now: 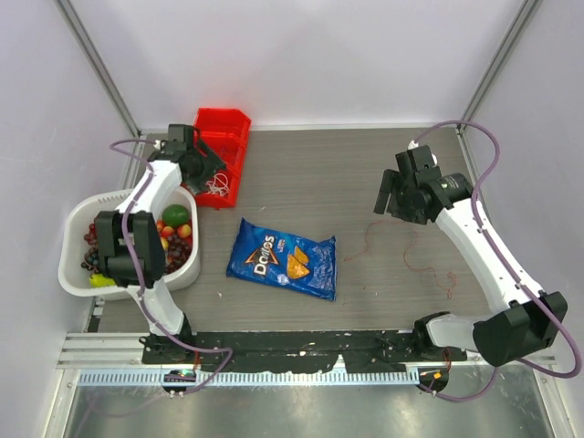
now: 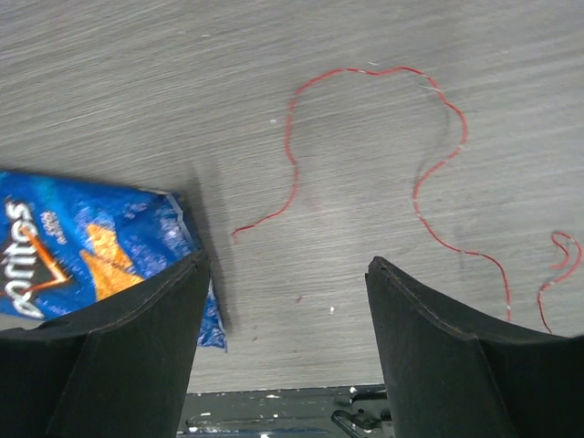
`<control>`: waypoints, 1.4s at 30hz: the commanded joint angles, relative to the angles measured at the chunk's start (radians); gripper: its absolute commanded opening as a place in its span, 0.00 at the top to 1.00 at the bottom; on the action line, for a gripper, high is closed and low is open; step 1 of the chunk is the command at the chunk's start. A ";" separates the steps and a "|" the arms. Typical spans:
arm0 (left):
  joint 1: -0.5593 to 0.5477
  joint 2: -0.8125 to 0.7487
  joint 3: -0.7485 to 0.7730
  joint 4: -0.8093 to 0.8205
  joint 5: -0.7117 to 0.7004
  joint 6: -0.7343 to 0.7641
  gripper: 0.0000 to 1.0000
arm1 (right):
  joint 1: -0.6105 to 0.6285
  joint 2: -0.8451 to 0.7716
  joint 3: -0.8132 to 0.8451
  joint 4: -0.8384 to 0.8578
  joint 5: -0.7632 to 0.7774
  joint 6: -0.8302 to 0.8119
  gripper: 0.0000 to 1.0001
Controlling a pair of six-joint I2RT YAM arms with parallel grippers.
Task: Untangle the cables
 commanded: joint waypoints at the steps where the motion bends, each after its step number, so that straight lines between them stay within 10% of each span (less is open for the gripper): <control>1: -0.029 -0.179 0.004 -0.037 0.014 0.045 0.22 | -0.125 0.021 -0.044 -0.030 0.050 -0.019 0.23; 21: -0.562 -0.462 -0.171 0.023 0.132 0.082 0.28 | -0.319 0.373 -0.199 0.226 0.093 -0.025 0.27; 28: -0.681 -0.463 -0.146 0.084 0.198 0.137 0.28 | -0.319 0.459 -0.228 0.338 0.111 -0.006 0.53; 32: -0.692 -0.485 -0.158 0.187 0.245 0.171 0.25 | -0.305 0.452 -0.204 0.346 0.090 -0.043 0.98; 42: -0.690 -0.585 -0.177 0.452 0.227 0.439 0.10 | -0.101 0.065 -0.087 0.288 -0.407 -0.094 0.99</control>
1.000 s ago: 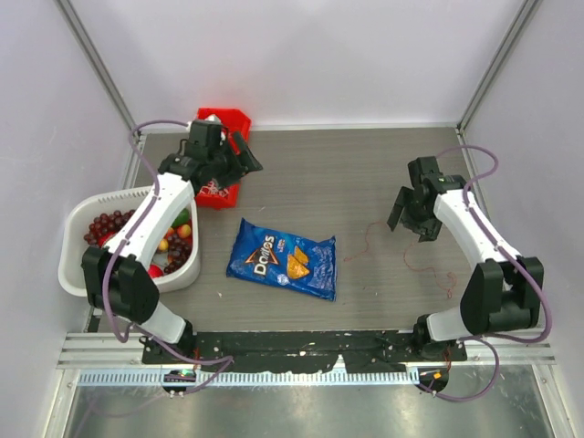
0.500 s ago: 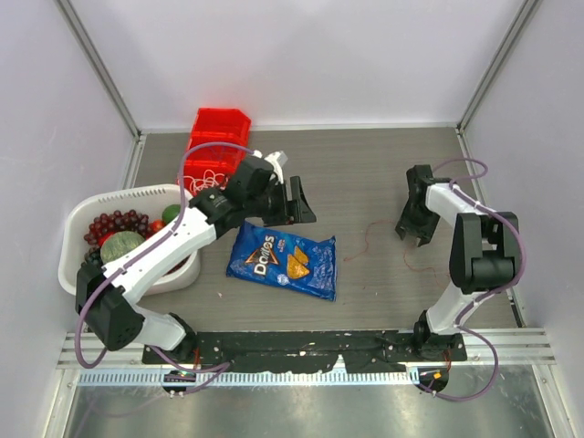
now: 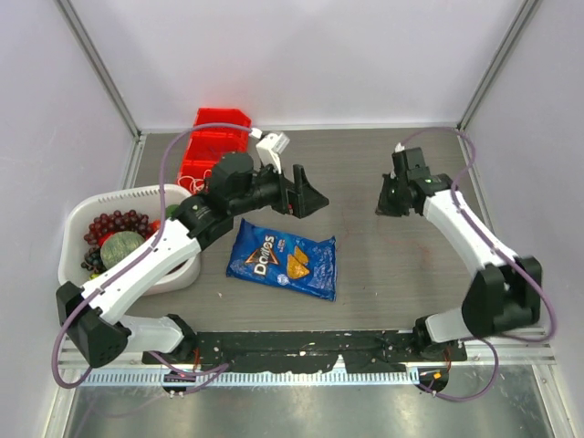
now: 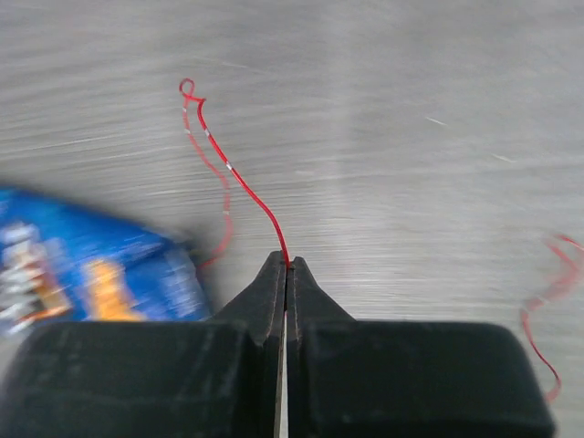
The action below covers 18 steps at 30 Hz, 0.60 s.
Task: Untangle the cables
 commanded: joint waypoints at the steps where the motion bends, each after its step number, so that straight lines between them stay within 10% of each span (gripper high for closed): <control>1: -0.001 -0.035 0.047 0.153 -0.023 0.184 0.10 | 0.049 -0.165 0.095 -0.001 -0.329 0.021 0.99; 18: -0.001 0.057 0.136 0.174 0.244 0.275 0.15 | 0.204 -0.256 0.305 0.201 -0.725 0.242 0.99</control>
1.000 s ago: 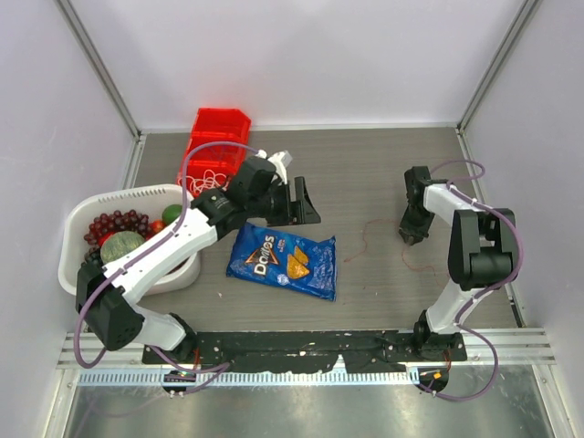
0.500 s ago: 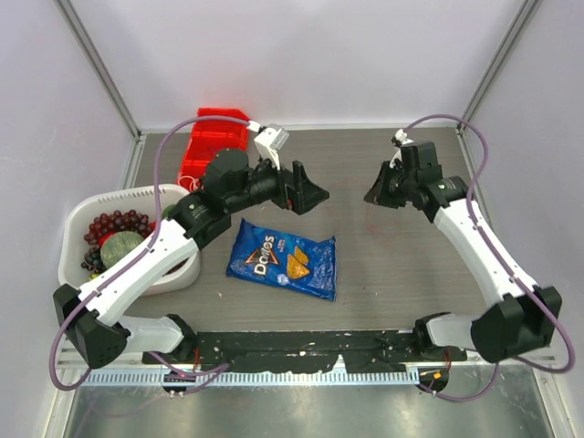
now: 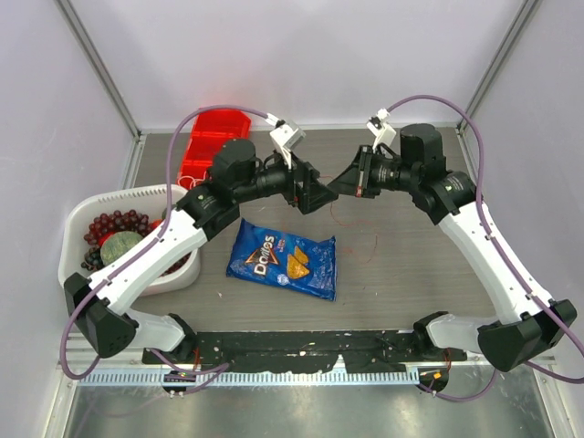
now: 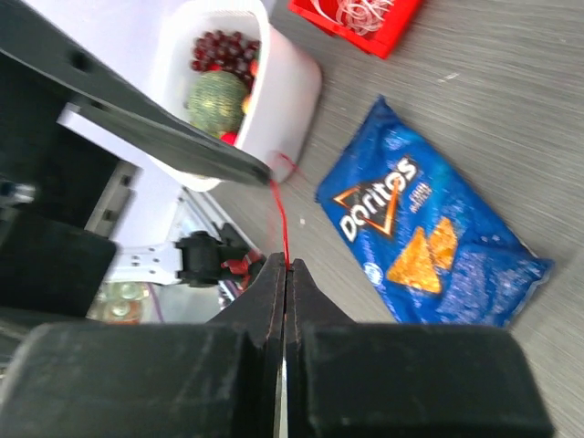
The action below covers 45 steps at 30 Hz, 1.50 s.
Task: Untangle the cables
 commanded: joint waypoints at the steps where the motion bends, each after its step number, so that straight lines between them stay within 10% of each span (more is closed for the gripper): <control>1: -0.001 0.010 0.020 0.068 0.112 -0.022 0.16 | 0.005 -0.022 0.049 0.132 -0.092 0.126 0.99; 15: -0.081 0.007 0.022 0.003 -0.138 0.073 0.61 | 0.010 -0.011 0.134 0.124 0.075 0.274 0.99; 20: -0.079 0.008 0.026 0.006 -0.183 0.100 0.98 | 0.016 -0.012 0.123 0.133 0.080 0.295 0.99; 29: -0.079 0.037 0.045 0.036 -0.198 0.116 1.00 | 0.019 0.015 0.183 0.088 0.121 0.266 0.99; 31: -0.078 0.043 0.066 0.013 -0.169 0.113 0.86 | 0.019 0.024 0.203 0.049 0.146 0.236 0.99; 34: -0.075 0.004 0.089 -0.055 -0.125 0.090 0.21 | 0.021 0.037 0.221 0.012 0.146 0.179 0.99; 35: -0.067 -0.015 0.085 -0.066 -0.082 0.086 0.13 | 0.021 0.037 0.218 0.012 0.122 0.135 0.99; 45: 0.188 -0.104 0.021 0.062 0.136 -0.205 0.05 | 0.019 0.029 0.194 -0.049 -0.058 -0.056 0.99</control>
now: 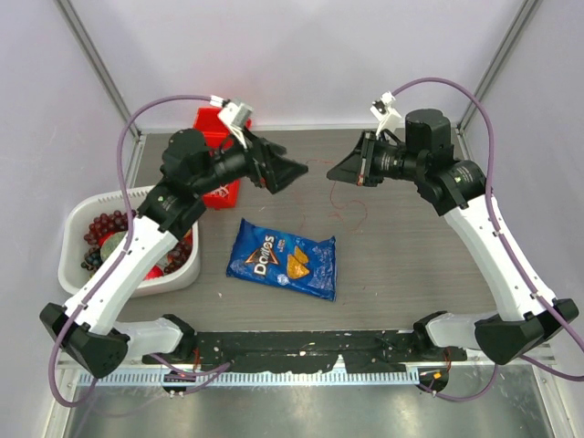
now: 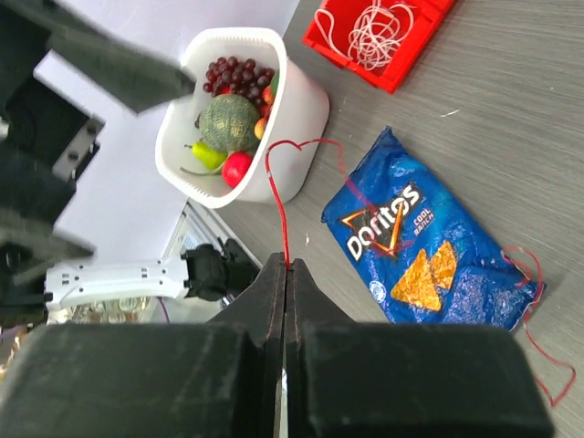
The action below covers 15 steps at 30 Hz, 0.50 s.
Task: Untangle the cables
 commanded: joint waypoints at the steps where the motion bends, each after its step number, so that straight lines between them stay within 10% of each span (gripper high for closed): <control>1: 0.064 0.032 0.029 0.068 0.085 -0.113 0.04 | 0.004 -0.014 0.012 0.011 -0.119 -0.070 0.99; 9: 0.035 0.090 -0.077 0.289 0.104 -0.196 0.10 | 0.003 -0.017 -0.008 0.073 -0.147 -0.003 0.99; 15: -0.073 0.133 0.004 0.110 0.018 -0.050 0.17 | 0.006 -0.011 -0.001 0.085 -0.095 0.037 0.99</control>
